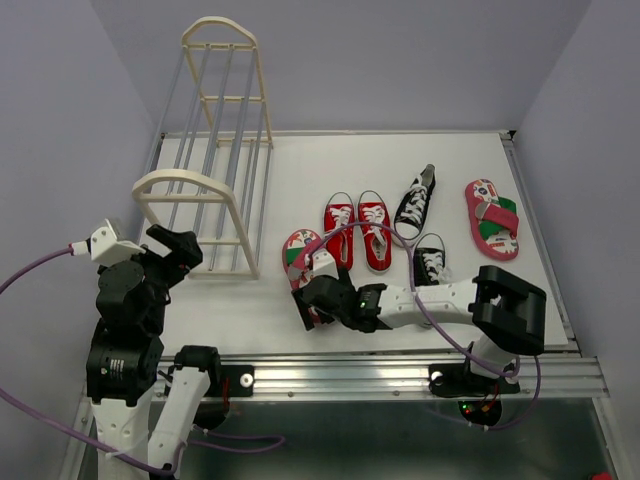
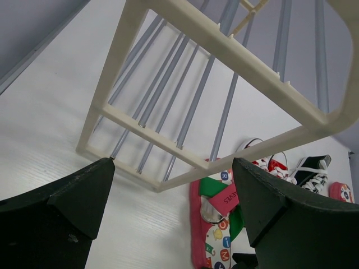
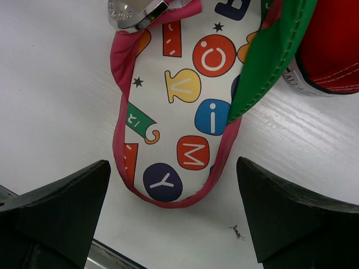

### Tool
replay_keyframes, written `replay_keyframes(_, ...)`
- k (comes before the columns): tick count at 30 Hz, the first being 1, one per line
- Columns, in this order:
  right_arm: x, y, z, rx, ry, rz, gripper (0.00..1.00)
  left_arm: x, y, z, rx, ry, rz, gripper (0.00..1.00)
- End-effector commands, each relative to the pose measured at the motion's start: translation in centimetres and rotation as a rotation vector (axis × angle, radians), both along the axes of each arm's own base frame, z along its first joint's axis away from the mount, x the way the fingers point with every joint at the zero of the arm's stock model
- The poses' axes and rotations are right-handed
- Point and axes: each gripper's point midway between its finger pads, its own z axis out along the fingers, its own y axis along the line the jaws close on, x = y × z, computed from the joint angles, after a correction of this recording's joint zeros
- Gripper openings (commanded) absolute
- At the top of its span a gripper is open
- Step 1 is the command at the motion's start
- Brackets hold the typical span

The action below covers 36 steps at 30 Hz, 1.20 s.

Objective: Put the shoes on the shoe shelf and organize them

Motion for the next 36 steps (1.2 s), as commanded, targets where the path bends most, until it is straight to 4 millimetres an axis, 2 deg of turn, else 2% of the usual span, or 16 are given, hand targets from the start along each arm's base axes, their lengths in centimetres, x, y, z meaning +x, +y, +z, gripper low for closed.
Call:
replay_keyframes(1,1.1,2.1,1.2,0.061,-0.048,-0.003,1.00,0.1,0.4,0.5,0.002,-0.024,0.022,0.99)
replay_keyframes(11,3.1,1.7,-0.4,-0.005,-0.122,-0.089,1.00,0.2,0.5,0.4,0.009,-0.020,0.027,0.99)
replay_keyframes(19,4.9,1.4,0.6,-0.001,-0.210,-0.178,1.00,0.3,0.5,0.2,0.006,-0.014,0.028,0.99)
replay_keyframes(21,6.0,0.8,0.2,0.005,-0.197,-0.218,1.00,0.3,0.5,0.2,0.004,-0.015,0.028,0.99)
replay_keyframes(25,6.8,0.2,-1.4,0.004,-0.130,-0.228,1.00,0.3,0.5,0.2,0.001,-0.013,0.029,0.99)
replay_keyframes(31,7.2,1.2,-3.2,-0.039,-0.101,-0.196,1.00,0.3,0.5,0.3,-0.005,-0.016,0.030,0.99)
replay_keyframes(36,8.7,0.6,-4.5,-0.080,-0.098,-0.215,1.00,0.1,0.6,0.5,-0.005,-0.016,0.040,0.99)
